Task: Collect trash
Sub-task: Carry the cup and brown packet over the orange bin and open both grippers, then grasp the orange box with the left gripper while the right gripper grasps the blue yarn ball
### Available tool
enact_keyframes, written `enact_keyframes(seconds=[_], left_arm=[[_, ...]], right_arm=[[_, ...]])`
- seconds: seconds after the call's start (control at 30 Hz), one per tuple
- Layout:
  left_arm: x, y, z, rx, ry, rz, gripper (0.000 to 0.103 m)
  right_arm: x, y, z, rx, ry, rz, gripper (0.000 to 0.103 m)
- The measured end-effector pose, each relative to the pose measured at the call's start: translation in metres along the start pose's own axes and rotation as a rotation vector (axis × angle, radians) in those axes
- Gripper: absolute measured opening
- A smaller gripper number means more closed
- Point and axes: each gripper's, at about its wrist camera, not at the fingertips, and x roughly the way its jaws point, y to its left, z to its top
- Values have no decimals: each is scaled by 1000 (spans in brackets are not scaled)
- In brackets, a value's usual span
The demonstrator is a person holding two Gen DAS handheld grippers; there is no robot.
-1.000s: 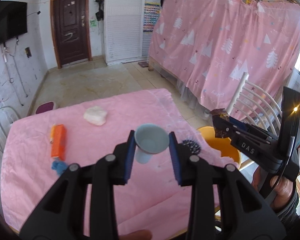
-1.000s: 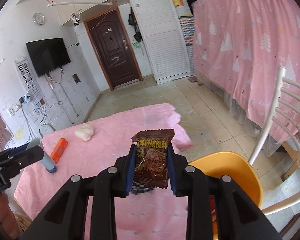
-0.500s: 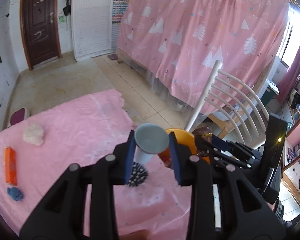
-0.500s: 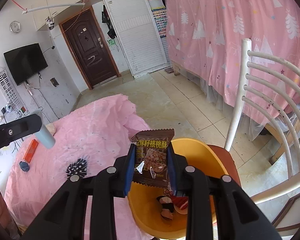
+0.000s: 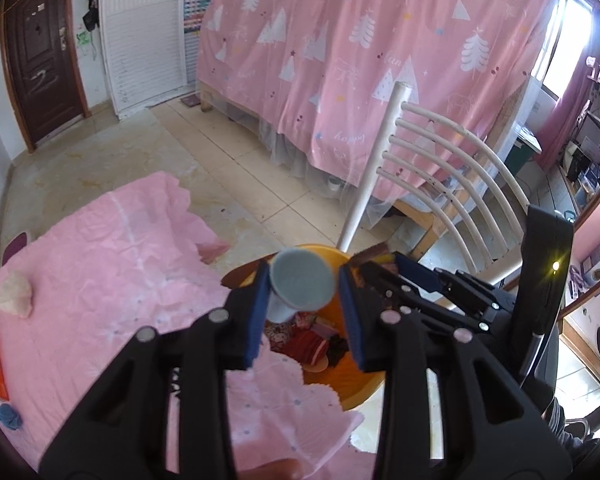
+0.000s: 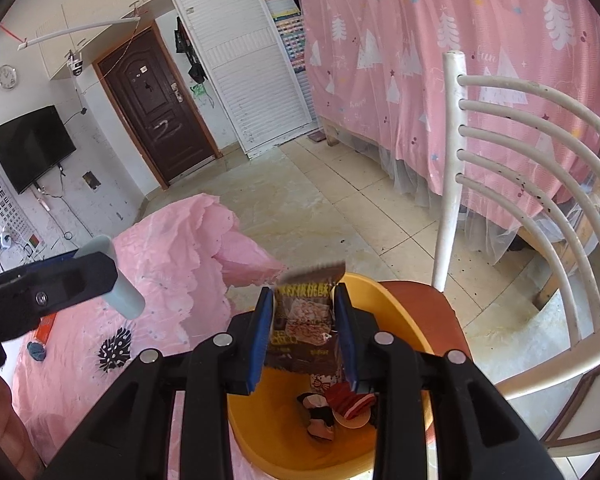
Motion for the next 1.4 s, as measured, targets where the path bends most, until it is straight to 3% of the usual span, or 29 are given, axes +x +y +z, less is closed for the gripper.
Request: enact_keyframes(seconds=[0.03,0.47,0.9,1.4], left_arm=[[1,-1,1,2,0,0,48],[-32,24,-5,-45,-44,17,48],[-89,90,-28,-139,-117,82,48],[-146,175,-69,-250,-155,235,48]], right_arm=[[-1,-1,0,2,-1,-4,22],[-8,17,8,-29,-22,3,34],[-10,101,21,-151,-35,63,38],[6,213,4,-298,18,155,38]])
